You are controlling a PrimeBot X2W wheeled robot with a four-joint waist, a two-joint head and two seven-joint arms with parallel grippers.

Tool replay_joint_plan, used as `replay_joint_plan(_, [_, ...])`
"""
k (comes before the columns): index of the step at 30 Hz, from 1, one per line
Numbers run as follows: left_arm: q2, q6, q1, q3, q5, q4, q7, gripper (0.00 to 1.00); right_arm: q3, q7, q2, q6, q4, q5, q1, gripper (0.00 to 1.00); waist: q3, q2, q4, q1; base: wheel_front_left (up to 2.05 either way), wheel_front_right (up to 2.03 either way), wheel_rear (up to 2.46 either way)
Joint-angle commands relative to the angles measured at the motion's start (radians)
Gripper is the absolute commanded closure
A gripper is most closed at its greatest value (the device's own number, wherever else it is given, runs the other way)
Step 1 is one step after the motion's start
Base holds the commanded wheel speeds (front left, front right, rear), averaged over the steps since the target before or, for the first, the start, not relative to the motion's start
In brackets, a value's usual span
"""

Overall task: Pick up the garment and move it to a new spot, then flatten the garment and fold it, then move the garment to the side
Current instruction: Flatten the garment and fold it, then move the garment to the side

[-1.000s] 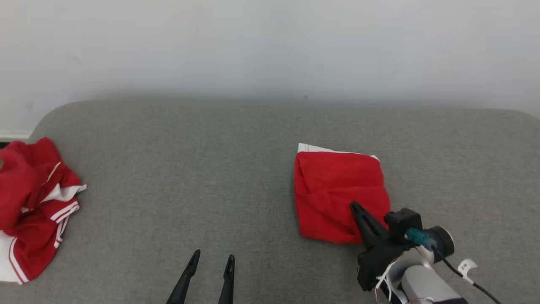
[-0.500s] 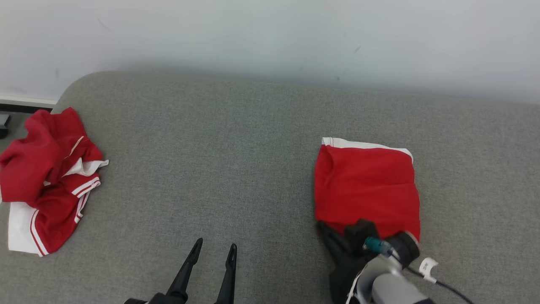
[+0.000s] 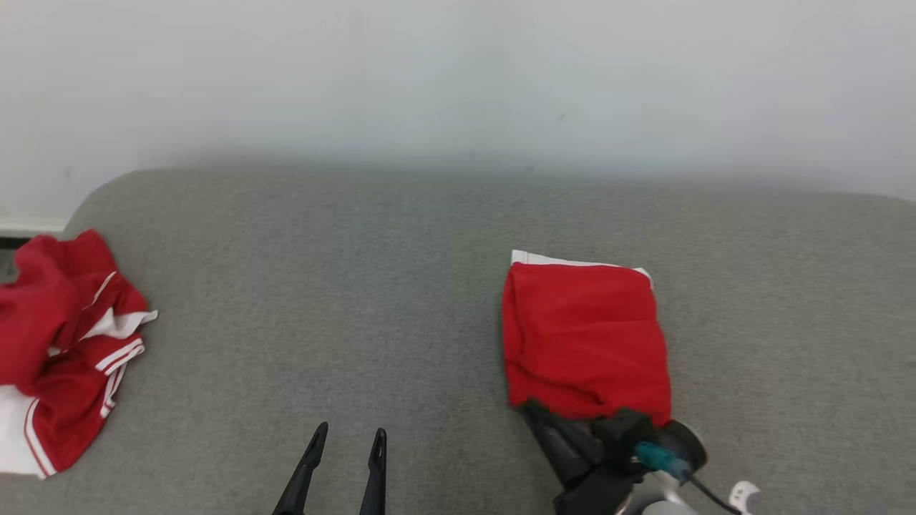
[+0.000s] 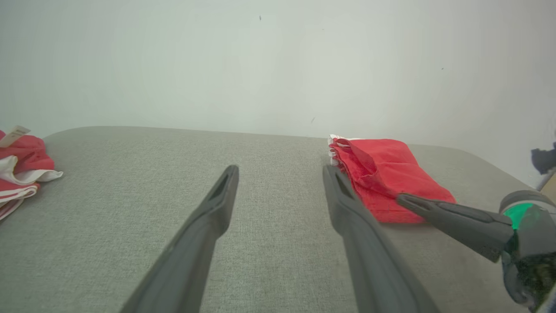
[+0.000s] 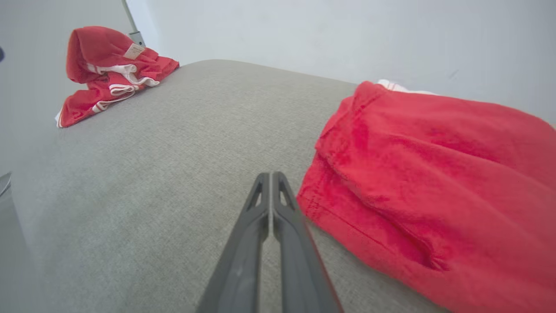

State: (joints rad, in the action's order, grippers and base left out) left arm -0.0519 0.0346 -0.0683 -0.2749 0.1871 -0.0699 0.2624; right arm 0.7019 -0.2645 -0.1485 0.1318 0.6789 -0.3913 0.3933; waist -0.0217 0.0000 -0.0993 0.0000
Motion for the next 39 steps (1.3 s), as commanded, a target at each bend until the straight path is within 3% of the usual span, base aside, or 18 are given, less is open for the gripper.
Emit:
replay_joint_plan(1, [0.002,-0.006,-0.013,0.005,0.012,0.007,0.002,0.00,-0.035,0.000,-0.012,-0.002,-0.030,0.019,-0.025,0.56,0.027,0.0000,0.040,0.0000,0.00,0.00,0.00])
replay_joint_plan(2, [0.002,-0.008,-0.017,0.009,0.015,0.009,0.002,0.00,-0.068,-0.001,-0.018,-0.002,-0.059,0.032,-0.042,0.00,0.032,0.0000,0.052,0.0000,0.00,0.00,0.00])
replay_joint_plan(8, [0.002,-0.023,-0.040,0.036,0.032,0.012,0.002,0.00,-0.274,-0.001,-0.019,-0.002,-0.228,0.121,-0.164,0.00,0.059,0.0000,0.123,0.0000,0.00,0.00,0.00])
replay_joint_plan(16, [0.002,-0.017,-0.064,0.107,0.035,0.045,0.002,0.00,-0.427,-0.001,-0.018,-0.002,-0.396,0.183,-0.306,0.00,0.081,0.0000,0.192,0.0000,0.00,0.00,0.00])
replay_joint_plan(24, [0.002,-0.017,-0.117,0.156,0.032,0.083,0.002,0.00,-0.495,-0.001,-0.020,-0.002,-0.521,0.191,-0.435,0.00,0.112,0.0000,0.218,0.0000,0.00,0.00,0.00])
replay_joint_plan(39, [0.002,0.006,-0.217,0.167,-0.021,0.077,0.002,0.00,-0.559,-0.001,0.004,-0.002,-0.558,0.196,-0.520,0.00,0.155,0.0000,0.211,0.0000,0.00,0.00,0.00])
